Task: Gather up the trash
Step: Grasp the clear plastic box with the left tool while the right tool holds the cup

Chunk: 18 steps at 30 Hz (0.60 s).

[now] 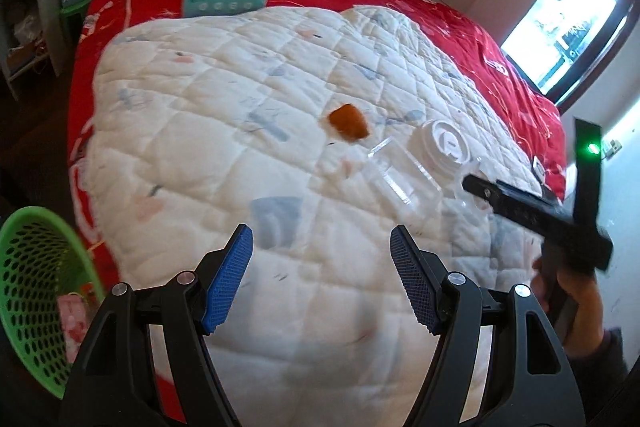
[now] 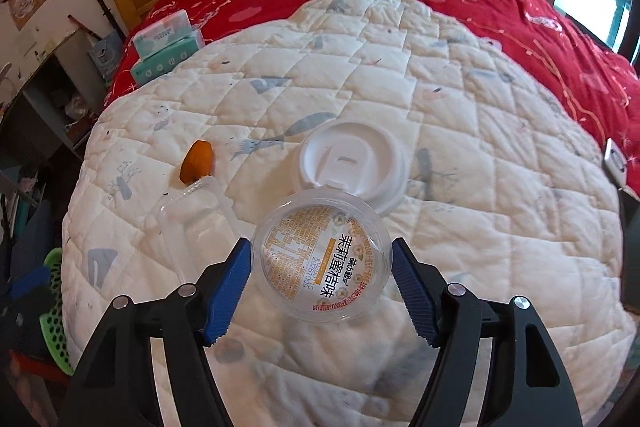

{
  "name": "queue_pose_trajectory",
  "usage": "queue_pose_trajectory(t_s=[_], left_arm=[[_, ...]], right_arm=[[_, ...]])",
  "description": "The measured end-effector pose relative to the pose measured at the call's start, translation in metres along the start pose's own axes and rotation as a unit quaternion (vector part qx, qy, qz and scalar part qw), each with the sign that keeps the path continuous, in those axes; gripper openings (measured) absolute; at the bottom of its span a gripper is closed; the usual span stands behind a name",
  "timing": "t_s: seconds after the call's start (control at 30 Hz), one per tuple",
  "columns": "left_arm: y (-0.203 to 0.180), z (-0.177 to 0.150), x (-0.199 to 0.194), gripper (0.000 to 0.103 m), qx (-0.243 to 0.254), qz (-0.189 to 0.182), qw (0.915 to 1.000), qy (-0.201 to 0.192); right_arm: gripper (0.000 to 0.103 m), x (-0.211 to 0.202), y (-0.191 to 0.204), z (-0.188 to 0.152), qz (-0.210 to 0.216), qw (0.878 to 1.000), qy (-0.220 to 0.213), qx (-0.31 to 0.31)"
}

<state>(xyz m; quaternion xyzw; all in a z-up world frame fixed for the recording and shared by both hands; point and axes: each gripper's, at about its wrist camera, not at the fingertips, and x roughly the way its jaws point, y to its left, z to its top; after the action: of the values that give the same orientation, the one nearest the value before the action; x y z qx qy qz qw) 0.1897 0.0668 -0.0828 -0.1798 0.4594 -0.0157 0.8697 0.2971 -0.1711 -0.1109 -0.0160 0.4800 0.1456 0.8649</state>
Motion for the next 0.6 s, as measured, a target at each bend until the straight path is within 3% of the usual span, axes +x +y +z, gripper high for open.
queue_pose_trajectory(t_s=[0.23, 0.6], left_arm=[[-0.033, 0.016, 0.041, 0.068, -0.007, -0.017, 0.9996, 0.022], [-0.056, 0.026, 0.106, 0.054, -0.027, 0.008, 0.9978, 0.059]], right_arm=[[0.068, -0.024, -0.023, -0.012, 0.009, 1.000, -0.014, 0.001], [0.068, -0.041, -0.045, -0.035, 0.026, 0.999, -0.019, 0.009]])
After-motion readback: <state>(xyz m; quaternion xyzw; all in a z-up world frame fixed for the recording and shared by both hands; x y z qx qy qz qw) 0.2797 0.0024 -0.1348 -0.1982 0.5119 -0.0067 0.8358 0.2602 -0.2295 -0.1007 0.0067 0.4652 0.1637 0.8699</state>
